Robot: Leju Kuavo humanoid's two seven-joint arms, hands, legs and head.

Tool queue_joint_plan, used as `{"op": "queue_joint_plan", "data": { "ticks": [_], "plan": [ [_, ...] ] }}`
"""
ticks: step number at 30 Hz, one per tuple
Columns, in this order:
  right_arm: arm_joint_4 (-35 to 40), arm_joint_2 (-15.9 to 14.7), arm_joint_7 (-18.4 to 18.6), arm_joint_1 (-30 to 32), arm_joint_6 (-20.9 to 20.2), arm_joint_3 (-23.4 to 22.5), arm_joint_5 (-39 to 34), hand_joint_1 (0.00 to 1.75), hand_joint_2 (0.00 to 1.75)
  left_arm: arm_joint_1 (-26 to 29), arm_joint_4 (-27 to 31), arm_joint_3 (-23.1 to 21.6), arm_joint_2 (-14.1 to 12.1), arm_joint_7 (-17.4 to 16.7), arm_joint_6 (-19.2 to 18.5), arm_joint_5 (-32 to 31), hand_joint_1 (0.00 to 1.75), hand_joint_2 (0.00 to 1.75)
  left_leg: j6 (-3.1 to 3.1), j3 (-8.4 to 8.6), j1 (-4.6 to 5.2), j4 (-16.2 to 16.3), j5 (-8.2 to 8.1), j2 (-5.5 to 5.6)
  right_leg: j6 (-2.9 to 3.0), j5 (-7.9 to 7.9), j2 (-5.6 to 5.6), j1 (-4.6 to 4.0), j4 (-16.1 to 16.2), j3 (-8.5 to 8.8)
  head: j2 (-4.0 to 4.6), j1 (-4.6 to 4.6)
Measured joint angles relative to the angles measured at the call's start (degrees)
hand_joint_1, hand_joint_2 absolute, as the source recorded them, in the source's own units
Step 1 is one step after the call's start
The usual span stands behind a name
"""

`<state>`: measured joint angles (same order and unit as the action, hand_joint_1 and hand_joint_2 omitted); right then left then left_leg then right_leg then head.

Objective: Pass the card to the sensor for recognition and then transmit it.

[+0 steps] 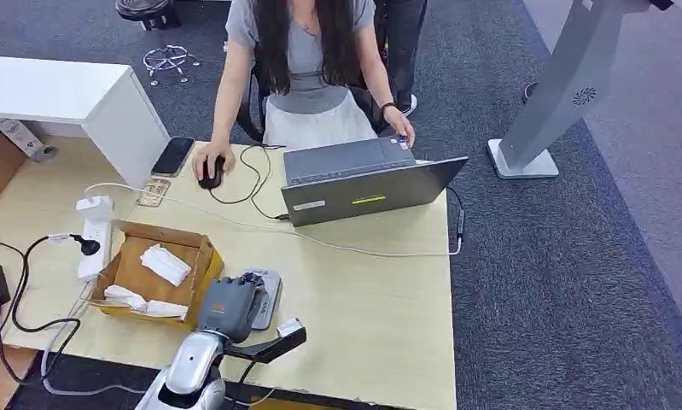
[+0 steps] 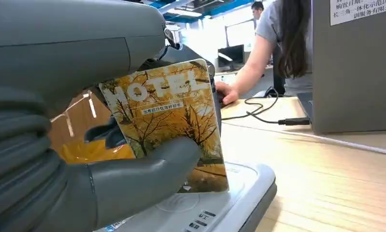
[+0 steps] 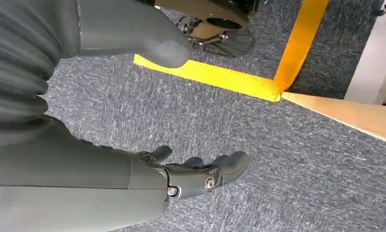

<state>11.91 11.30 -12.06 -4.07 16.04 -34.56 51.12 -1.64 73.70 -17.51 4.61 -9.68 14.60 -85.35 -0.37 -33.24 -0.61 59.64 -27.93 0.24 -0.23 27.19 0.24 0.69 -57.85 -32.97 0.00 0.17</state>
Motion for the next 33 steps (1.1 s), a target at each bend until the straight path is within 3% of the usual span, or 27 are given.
{"op": "queue_joint_plan", "data": {
  "ticks": [8, 16, 26, 33],
  "plan": [
    [0.00, 0.00, -0.31, -0.12, -0.11, -0.33, 0.50, 0.00, 1.75, -3.94, 3.74, 0.68, -1.71, 1.58, -0.18, 2.36, 1.75, 1.75, -0.05, -0.13, -0.01, 0.01, 0.07, 0.01, 0.01, -0.06, -0.01, 0.00, -0.01, -0.17, 0.00, 0.00],
    [0.00, 0.00, -0.22, -0.83, -0.81, -0.87, 0.74, 0.00, 1.75, -17.61, 4.79, 1.46, -5.51, 1.95, -4.92, 3.06, 1.75, 1.75, -0.03, -0.24, 0.00, 0.02, 0.22, 0.08, 0.00, -0.15, -0.05, -0.01, -0.03, -0.26, 0.00, 0.00],
    [0.02, 0.07, 0.07, -0.91, -1.05, -1.27, 1.38, 0.00, 1.75, -19.74, 4.46, 1.86, -6.80, 1.05, -1.97, 4.19, 1.75, 1.75, -0.04, -0.34, 0.00, 0.02, 0.19, 0.07, -0.01, -0.14, -0.05, 0.00, 0.01, -0.36, 0.00, 0.00],
    [0.02, 0.09, 0.35, -0.98, -1.25, -1.27, 2.71, 0.00, 1.75, -24.71, 1.64, 3.98, -7.72, 0.39, -1.14, 4.81, 1.75, 1.75, -0.06, -0.35, -0.01, 0.02, 0.25, 0.09, -0.01, -0.15, -0.06, -0.01, 0.00, -0.37, 0.00, 0.02]
  ]
}}
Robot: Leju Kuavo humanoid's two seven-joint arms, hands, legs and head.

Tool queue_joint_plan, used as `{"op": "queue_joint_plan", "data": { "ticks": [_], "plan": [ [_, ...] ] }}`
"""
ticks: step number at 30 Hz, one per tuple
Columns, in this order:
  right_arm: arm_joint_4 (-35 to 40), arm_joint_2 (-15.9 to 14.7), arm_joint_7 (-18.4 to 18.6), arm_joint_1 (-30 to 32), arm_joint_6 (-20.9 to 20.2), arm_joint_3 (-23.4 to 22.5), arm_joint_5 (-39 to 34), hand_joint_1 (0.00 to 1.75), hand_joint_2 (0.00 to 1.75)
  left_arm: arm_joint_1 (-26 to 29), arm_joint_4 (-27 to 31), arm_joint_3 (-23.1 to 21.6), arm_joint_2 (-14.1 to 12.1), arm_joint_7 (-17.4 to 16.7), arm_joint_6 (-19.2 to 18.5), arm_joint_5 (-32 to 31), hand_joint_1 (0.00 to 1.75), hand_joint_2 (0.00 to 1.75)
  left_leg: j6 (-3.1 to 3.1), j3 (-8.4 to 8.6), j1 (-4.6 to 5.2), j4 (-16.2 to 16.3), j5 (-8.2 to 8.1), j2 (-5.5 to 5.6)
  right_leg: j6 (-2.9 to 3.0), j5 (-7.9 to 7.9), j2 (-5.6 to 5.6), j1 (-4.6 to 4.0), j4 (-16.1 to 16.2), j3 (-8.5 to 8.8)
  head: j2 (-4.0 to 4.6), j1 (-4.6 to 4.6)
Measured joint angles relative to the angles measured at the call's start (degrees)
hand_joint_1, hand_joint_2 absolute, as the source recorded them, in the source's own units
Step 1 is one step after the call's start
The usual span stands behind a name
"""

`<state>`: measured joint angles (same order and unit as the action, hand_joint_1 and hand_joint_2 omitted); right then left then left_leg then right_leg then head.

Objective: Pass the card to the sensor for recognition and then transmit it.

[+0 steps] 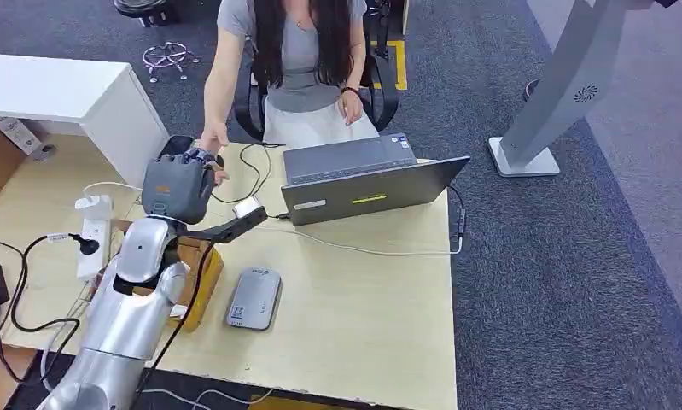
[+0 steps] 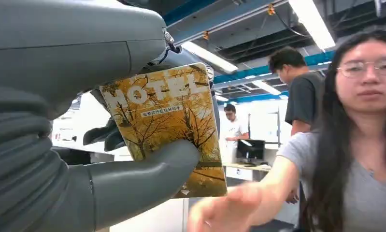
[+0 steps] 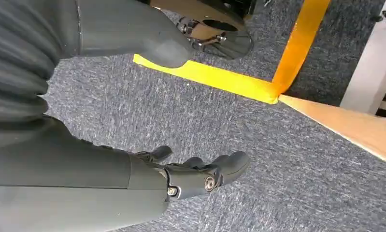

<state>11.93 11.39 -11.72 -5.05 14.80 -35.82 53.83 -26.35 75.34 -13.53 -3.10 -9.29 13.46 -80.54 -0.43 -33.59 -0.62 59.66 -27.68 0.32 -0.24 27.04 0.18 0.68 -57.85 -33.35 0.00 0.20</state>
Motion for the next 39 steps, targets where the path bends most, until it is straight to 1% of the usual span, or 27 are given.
{"op": "queue_joint_plan", "data": {
  "ticks": [5, 10, 15, 27, 28, 29, 39],
  "plan": [
    [0.00, 0.00, 0.55, -0.33, -0.48, 0.00, 0.55, 0.00, 1.75, -6.54, -5.27, 1.75, -0.52, 0.22, -0.63, 0.48, 1.75, 1.75, 0.02, 0.01, 0.00, 0.00, 0.03, -0.01, -0.01, -0.05, 0.03, 0.00, -0.02, 0.00, 0.00, -0.02],
    [0.00, 0.02, 0.66, -0.43, -0.48, 0.00, 0.61, 0.00, 1.75, -9.39, -7.84, 2.05, -0.52, 0.42, -0.79, 0.46, 1.75, 1.75, 0.01, -0.01, 0.02, 0.00, 0.03, -0.01, -0.01, -0.05, 0.03, 0.00, -0.01, 0.00, 0.00, -0.02],
    [-0.02, 0.04, 0.66, -0.49, -0.48, 0.00, 0.61, 0.00, 1.75, -10.17, -9.09, 2.18, -0.52, 0.42, -0.83, 0.44, 1.75, 1.75, 0.01, -0.01, 0.02, 0.00, 0.02, 0.00, -0.02, -0.04, 0.02, 0.00, 0.00, 0.00, 0.00, -0.02],
    [-0.02, 0.09, 0.68, -0.52, -0.46, 0.00, 0.59, 0.00, 1.75, -10.55, -10.03, 2.21, -0.46, 0.46, -1.14, 0.39, 1.75, 1.75, 0.01, -0.01, 0.02, 0.01, 0.02, -0.02, -0.03, -0.05, 0.03, 0.00, 0.00, -0.01, 0.00, -0.02],
    [-0.02, 0.09, 0.68, -0.52, -0.46, 0.00, 0.59, 0.00, 1.75, -10.56, -10.05, 2.21, -0.46, 0.48, -1.22, 0.44, 0.31, 1.75, 0.01, -0.01, 0.02, 0.01, 0.02, -0.02, -0.03, -0.05, 0.03, 0.00, 0.00, -0.02, 0.00, -0.02],
    [-0.02, 0.09, 0.66, -0.52, -0.46, 0.00, 0.59, 0.00, 1.75, -10.56, -10.05, 2.21, -0.44, 0.50, -1.33, 0.50, 0.00, 1.75, 0.01, -0.02, 0.02, 0.01, 0.02, -0.03, -0.03, -0.05, 0.03, 0.00, 0.00, -0.02, 0.00, -0.02],
    [-0.02, 0.09, 0.48, -0.55, -0.52, 0.00, 0.61, 0.00, 1.75, -9.67, -10.40, 2.18, -0.39, 1.14, -1.09, 0.65, 0.00, 1.75, 0.01, -0.02, 0.02, 0.01, 0.02, -0.03, -0.03, -0.05, 0.03, 0.00, 0.00, -0.01, 0.00, -0.02]
  ]
}}
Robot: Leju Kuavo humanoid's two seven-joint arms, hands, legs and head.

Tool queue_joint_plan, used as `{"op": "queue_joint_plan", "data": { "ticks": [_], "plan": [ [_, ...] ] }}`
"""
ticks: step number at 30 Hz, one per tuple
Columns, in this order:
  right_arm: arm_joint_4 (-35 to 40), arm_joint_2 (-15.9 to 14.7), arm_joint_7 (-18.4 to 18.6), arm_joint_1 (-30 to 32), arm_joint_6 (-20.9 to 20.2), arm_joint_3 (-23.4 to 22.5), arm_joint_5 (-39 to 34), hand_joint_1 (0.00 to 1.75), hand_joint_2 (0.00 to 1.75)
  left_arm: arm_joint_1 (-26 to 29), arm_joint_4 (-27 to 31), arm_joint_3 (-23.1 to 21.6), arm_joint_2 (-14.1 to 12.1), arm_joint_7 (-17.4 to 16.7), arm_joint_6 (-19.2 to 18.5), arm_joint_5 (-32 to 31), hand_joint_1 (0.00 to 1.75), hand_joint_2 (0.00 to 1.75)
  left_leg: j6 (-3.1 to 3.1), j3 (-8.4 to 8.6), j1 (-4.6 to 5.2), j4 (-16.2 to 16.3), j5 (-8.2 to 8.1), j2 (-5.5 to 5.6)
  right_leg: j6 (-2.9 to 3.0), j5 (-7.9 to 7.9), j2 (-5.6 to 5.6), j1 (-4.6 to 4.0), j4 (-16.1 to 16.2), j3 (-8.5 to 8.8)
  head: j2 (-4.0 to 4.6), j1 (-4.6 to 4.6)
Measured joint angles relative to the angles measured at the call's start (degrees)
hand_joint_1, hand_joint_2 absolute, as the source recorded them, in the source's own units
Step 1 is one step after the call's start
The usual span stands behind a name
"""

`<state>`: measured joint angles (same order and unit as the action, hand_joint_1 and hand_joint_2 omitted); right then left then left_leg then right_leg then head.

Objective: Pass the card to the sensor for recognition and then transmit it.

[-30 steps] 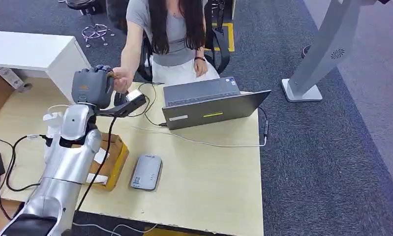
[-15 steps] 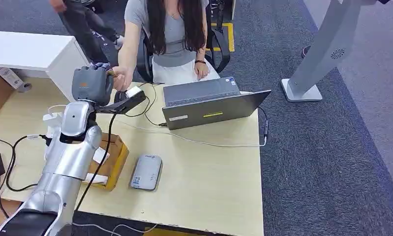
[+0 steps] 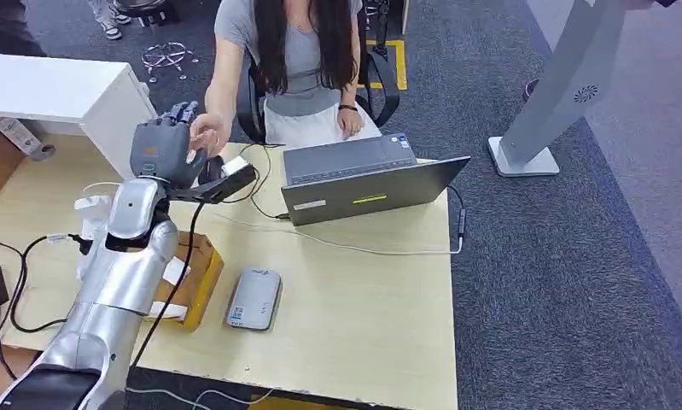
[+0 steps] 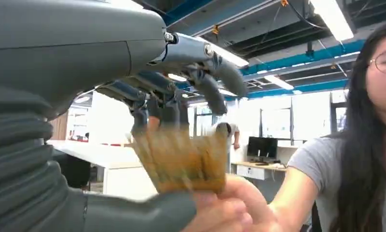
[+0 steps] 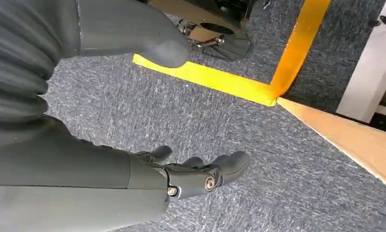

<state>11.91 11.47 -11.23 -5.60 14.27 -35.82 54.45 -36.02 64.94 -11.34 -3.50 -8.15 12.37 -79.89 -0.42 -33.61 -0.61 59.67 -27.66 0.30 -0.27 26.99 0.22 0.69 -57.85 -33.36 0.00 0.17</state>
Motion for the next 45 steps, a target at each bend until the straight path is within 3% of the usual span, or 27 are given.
{"op": "queue_joint_plan", "data": {
  "ticks": [16, 25, 38, 45],
  "plan": [
    [0.02, 0.00, -0.72, 0.04, 0.53, -0.55, -0.39, 0.00, 1.75, 5.52, 6.97, -0.89, 0.72, 1.22, -0.52, 1.05, 0.00, 1.75, -0.01, -0.01, 0.00, 0.00, -0.01, -0.02, 0.00, 0.00, 0.01, 0.00, 0.01, -0.02, 0.00, 0.00],
    [0.00, -0.02, -1.51, 0.80, 1.03, -1.99, -1.25, 0.00, 1.75, 15.74, 16.64, -3.52, 0.44, 3.10, 1.11, 1.66, 0.00, 1.75, -0.02, -0.10, 0.00, -0.01, -0.06, -0.05, -0.01, 0.04, 0.05, 0.00, 0.02, -0.13, 0.00, 0.00],
    [0.00, -0.02, -1.55, 0.93, 1.09, -2.80, -1.51, 0.00, 1.75, 18.11, 20.11, -4.50, 0.22, 3.41, 1.20, 1.81, 0.00, 1.75, -0.02, -0.11, 0.00, -0.01, -0.05, -0.06, -0.01, 0.03, 0.06, 0.00, 0.01, -0.10, 0.00, 0.02],
    [0.00, -0.02, -2.64, 1.77, 1.86, -4.15, -2.75, 0.00, 1.75, 30.48, 29.08, -6.47, -1.05, 5.72, 7.99, 1.27, 0.00, 1.75, -0.04, -0.11, 0.00, -0.02, -0.24, -0.15, -0.03, 0.20, 0.15, 0.00, 0.04, -0.14, 0.00, 0.02]
  ]
}}
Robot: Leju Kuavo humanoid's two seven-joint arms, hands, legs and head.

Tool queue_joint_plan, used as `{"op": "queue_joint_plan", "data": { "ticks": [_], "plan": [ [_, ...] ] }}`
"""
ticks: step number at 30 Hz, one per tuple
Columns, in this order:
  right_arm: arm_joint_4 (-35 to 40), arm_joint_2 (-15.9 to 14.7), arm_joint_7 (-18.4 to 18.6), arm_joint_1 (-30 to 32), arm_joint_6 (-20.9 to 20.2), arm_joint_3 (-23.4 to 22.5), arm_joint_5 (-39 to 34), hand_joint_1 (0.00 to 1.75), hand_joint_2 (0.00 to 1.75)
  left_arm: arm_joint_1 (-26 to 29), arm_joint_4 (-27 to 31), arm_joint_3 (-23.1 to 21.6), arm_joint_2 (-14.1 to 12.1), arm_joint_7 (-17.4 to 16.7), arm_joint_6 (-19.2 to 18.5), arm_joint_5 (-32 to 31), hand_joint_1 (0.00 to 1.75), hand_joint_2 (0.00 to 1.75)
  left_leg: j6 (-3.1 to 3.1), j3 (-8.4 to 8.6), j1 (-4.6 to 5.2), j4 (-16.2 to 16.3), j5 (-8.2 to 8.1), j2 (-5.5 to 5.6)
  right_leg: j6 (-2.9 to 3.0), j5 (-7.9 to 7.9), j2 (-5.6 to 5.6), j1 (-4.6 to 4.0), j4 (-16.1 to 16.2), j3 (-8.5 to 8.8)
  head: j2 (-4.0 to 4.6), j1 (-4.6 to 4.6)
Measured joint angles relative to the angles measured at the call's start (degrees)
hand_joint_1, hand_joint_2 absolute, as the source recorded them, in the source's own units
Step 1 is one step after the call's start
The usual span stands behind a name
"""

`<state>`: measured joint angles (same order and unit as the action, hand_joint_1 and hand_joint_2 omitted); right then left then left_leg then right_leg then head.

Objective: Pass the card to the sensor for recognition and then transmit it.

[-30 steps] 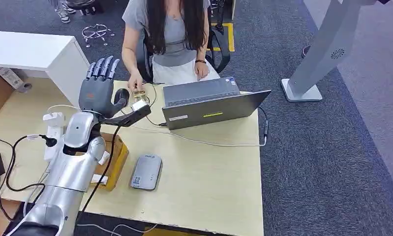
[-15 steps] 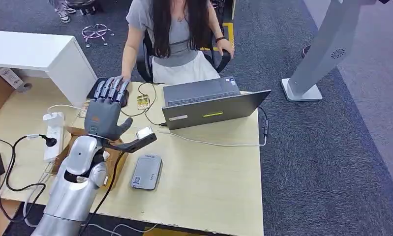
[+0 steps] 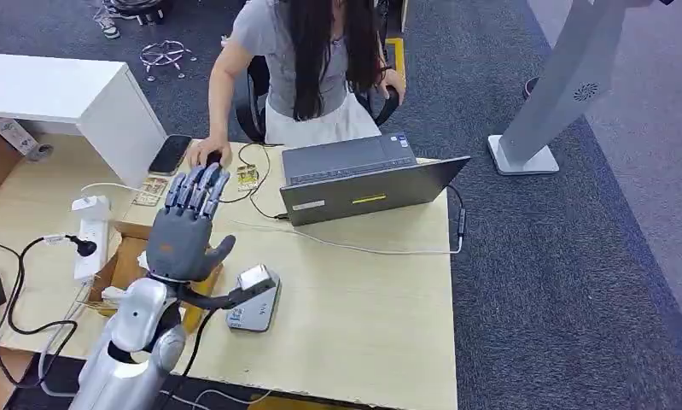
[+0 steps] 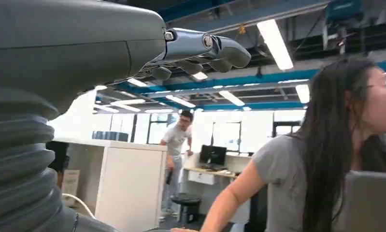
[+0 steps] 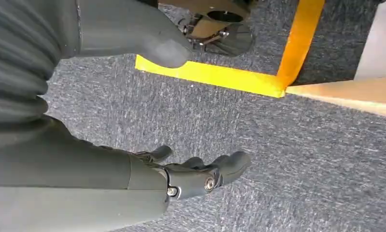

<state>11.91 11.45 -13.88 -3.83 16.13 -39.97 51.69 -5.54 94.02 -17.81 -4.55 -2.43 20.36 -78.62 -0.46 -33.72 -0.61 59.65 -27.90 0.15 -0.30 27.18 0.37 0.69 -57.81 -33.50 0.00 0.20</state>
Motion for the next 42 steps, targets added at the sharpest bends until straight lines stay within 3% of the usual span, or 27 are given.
{"op": "queue_joint_plan", "data": {
  "ticks": [4, 11, 13, 19, 29, 35, 42],
  "plan": [
    [0.02, -0.02, -0.55, 0.21, 0.11, -1.05, -0.50, 0.00, 1.75, 8.10, 4.76, -0.70, -0.63, 1.30, 3.27, -2.47, 0.00, 1.75, 0.04, 0.02, 0.00, -0.01, -0.11, -0.03, -0.04, 0.06, 0.02, 0.00, 0.01, 0.00, 0.00, 0.02],
    [0.00, -0.02, -0.79, 0.33, 0.15, -2.19, -0.46, 0.00, 1.75, 13.82, 8.51, -1.12, -1.75, 1.60, 4.38, -3.76, 0.00, 1.75, 0.01, 0.01, -0.01, -0.02, -0.12, 0.05, -0.07, 0.08, -0.06, 0.00, 0.02, 0.04, 0.00, -0.04],
    [0.02, -0.02, -0.75, 0.21, 0.33, -2.63, -0.74, 0.00, 1.75, 15.58, 9.45, -1.12, -2.45, 0.18, 1.25, -5.78, 0.00, 1.75, 0.02, 0.04, 0.00, -0.04, -0.13, 0.04, -0.06, 0.08, -0.04, 0.00, 0.01, 0.10, 0.00, 0.00],
    [0.02, -0.11, -1.10, 0.40, 0.37, -3.85, -0.68, 0.00, 1.75, 24.33, 10.85, -2.08, -6.95, -4.41, 5.78, -6.76, 0.00, 1.75, 0.04, 0.07, -0.02, -0.04, -0.17, -0.04, -0.05, 0.15, 0.04, 0.00, 0.01, 0.04, 0.00, -0.02],
    [0.02, -0.15, -1.66, 0.31, 0.31, -4.96, -0.48, 0.00, 1.75, 29.44, 13.52, -2.30, -10.91, -7.23, 4.84, -5.93, 0.00, 1.75, 0.04, 0.07, -0.01, -0.04, -0.19, -0.05, -0.04, 0.16, 0.04, 0.00, 0.01, 0.07, 0.00, -0.02],
    [0.02, -0.15, -1.56, 0.31, 0.26, -5.68, -0.53, 0.00, 1.75, 31.97, 14.37, -2.12, -11.45, -10.03, 3.66, -5.16, 0.00, 1.75, 0.04, 0.08, -0.01, -0.04, -0.20, -0.05, -0.04, 0.16, 0.03, 0.00, 0.01, 0.10, 0.00, -0.02],
    [0.02, -0.15, -1.36, 0.31, 0.48, -6.34, -0.42, 0.00, 1.75, 36.88, 15.29, 1.27, -11.34, -9.98, 4.90, -2.82, 0.00, 1.75, -0.01, 0.07, -0.01, -0.05, -0.24, 0.00, -0.08, 0.23, -0.01, 0.00, 0.01, 0.08, 0.00, 0.00]
  ]
}}
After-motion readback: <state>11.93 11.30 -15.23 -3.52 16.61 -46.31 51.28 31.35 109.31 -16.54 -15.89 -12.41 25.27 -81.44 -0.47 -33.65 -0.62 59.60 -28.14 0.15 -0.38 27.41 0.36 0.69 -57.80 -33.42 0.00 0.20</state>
